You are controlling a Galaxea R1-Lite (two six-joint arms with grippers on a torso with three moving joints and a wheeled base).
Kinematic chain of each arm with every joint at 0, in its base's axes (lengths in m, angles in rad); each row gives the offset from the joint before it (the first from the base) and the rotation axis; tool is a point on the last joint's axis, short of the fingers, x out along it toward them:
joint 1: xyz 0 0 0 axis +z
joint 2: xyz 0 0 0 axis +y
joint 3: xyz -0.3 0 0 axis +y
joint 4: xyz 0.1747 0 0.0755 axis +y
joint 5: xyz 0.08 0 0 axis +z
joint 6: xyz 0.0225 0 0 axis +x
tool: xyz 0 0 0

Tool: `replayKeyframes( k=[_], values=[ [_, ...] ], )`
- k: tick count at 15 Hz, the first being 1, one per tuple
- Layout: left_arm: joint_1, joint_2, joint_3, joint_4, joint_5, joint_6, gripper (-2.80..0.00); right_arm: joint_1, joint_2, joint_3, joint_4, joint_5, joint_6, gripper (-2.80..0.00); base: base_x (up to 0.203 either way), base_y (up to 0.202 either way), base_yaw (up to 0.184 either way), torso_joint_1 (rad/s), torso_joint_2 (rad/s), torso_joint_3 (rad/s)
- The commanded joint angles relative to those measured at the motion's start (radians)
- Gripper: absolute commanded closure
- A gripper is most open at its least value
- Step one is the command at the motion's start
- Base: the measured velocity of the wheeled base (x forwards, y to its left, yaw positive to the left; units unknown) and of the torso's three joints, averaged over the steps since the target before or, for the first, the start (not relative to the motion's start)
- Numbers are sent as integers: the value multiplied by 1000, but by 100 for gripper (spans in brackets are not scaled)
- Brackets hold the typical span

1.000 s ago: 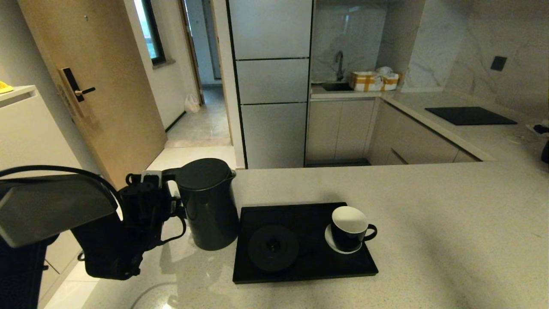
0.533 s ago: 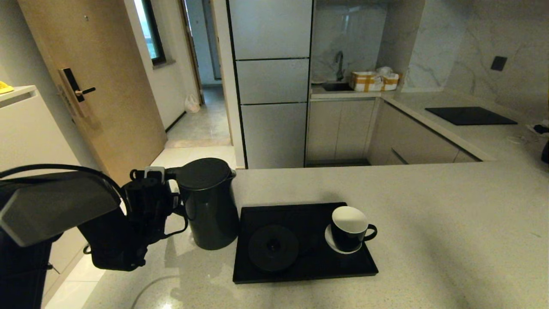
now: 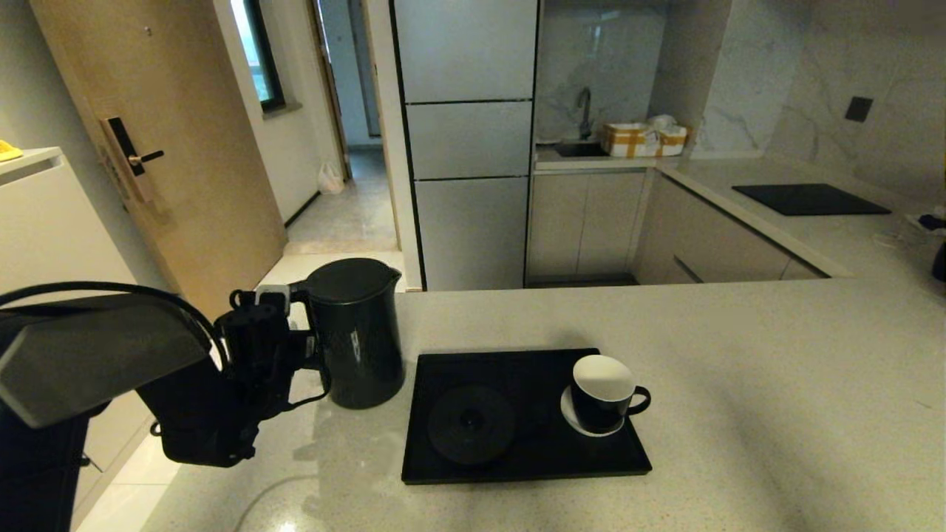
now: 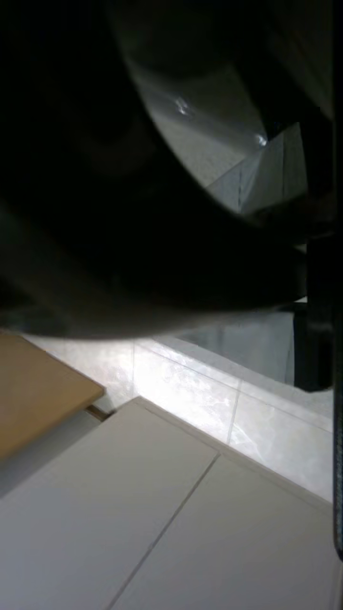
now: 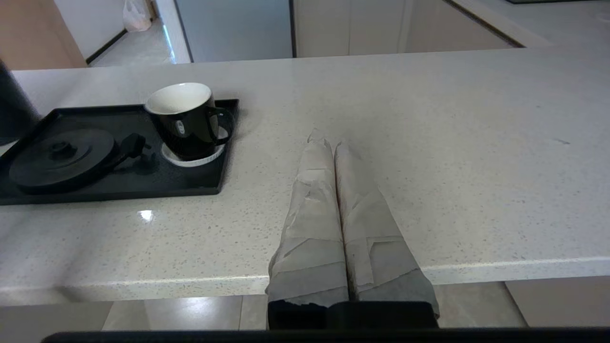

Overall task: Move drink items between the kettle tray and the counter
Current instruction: Return the kettle to its original position

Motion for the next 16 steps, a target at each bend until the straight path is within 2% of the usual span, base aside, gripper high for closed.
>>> replayKeyframes(
  k=[1,4,8,11,13,16],
  values=[
    [-28,-78,68,-12,3,-9,0,0,0,0,0,0,0,0,0,0,0,0,0,0],
    [-58,-122,111,-14,6,-34,0,0,0,0,0,0,0,0,0,0,0,0,0,0],
    [-125,-311,161,14,36,-51,0,0,0,0,0,0,0,0,0,0,0,0,0,0],
    [-187,-448,159,134,61,-91,0,0,0,0,0,0,0,0,0,0,0,0,0,0],
    [-220,-518,124,261,81,-148,0,0,0,0,0,0,0,0,0,0,0,0,0,0],
    [-241,-534,118,294,94,-176,0,0,0,0,0,0,0,0,0,0,0,0,0,0]
  ],
)
